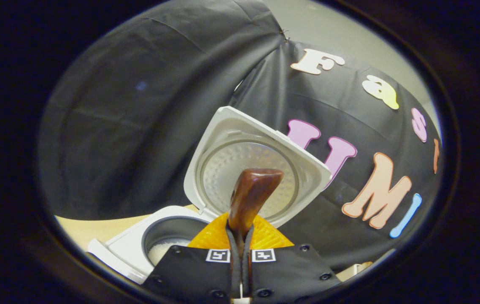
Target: Close the left gripper, press the button to open the rice cooker; take a wooden spoon from the chopstick holder with the right hand, scoop a spoonful of rice and pour it into the rice cooker, then put the wooden spoon back into the chopstick holder.
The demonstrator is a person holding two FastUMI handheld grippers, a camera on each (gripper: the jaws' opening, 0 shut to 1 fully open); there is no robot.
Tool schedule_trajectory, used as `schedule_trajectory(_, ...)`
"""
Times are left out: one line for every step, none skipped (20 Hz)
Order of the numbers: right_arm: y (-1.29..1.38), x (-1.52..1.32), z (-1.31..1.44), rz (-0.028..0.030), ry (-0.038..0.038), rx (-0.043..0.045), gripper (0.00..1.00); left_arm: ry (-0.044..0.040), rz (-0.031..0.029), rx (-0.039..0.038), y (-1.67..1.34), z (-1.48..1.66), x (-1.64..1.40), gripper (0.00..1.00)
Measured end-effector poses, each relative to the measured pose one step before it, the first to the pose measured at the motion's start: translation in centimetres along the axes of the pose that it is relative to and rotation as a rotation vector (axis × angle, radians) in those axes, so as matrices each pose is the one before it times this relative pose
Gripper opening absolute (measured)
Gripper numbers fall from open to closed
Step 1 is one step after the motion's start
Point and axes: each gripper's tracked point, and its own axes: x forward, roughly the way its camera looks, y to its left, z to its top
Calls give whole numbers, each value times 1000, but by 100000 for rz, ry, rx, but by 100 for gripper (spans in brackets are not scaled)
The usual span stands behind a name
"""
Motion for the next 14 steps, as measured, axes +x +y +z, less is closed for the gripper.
schedule_trajectory(-7, -81, -241, 955, 2076, 4630, 6, -513, -581, 207, -242, 326, -49, 93)
schedule_trajectory(-273, -203, -132, 366, 1709, 4800, 6, -498, -663, 348, -556, 310, 157, 93)
schedule_trajectory(-657, -274, 218, -5, 979, 3828, 3, -478, -662, 273, -680, 378, 468, 93)
schedule_trajectory(-614, -504, 443, 8, -24, 3229, 5, -565, -964, 80, -806, 325, 672, 93)
schedule_trajectory(-438, -353, 554, 282, -409, 2876, 5, -456, -963, -28, -792, 344, 666, 93)
schedule_trajectory(-392, -522, 570, 507, -428, 2349, 5, -587, -1169, 27, -630, 373, 455, 93)
schedule_trajectory(-500, -567, 563, 351, -428, 1945, 5, -750, -1519, -56, -701, 369, 207, 93)
schedule_trajectory(-592, -667, 642, -25, -939, 1345, 5, -841, -1863, -119, -776, 399, 427, 95)
schedule_trajectory(-644, -686, 559, -204, -814, 1031, 5, -743, -1853, 23, -560, 337, 92, 95)
schedule_trajectory(-680, -761, 605, -184, -758, 918, 6, -583, -1745, 139, -833, 376, 462, 93)
schedule_trajectory(-896, -716, 561, -314, -592, 1079, 6, -205, -1829, -79, -892, 270, 426, 93)
schedule_trajectory(-886, -839, 447, -332, -306, 1252, 5, -699, -1993, -421, -615, 353, 365, 93)
schedule_trajectory(-888, -802, 379, -609, 79, 1251, 5, -573, -1915, -476, -954, 399, 259, 93)
schedule_trajectory(-1019, -907, 415, -815, -272, 1161, 5, -760, -1958, -218, -1064, 222, 379, 93)
